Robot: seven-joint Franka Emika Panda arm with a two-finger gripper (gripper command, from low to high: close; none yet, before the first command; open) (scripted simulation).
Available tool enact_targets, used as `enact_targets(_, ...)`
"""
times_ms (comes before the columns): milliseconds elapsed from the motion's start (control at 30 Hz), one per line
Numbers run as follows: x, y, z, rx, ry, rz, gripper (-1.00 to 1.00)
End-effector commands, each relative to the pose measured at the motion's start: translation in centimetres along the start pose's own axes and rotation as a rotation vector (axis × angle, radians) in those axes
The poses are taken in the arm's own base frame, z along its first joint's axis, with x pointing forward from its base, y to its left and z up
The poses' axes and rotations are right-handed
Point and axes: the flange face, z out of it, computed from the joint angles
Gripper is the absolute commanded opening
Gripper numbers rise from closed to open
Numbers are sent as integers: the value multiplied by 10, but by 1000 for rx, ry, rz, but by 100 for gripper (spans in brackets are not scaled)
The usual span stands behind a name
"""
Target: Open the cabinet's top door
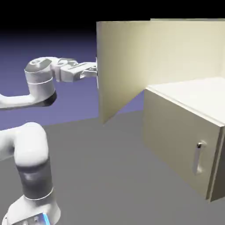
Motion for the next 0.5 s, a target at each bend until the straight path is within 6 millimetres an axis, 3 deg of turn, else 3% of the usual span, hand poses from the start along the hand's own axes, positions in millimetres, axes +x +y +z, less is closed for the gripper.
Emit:
enact_targets(0, -2, -2, -10, -14, 15, 0, -100)
enact_targets(467, -49, -49, -149, -219, 220, 0, -100)
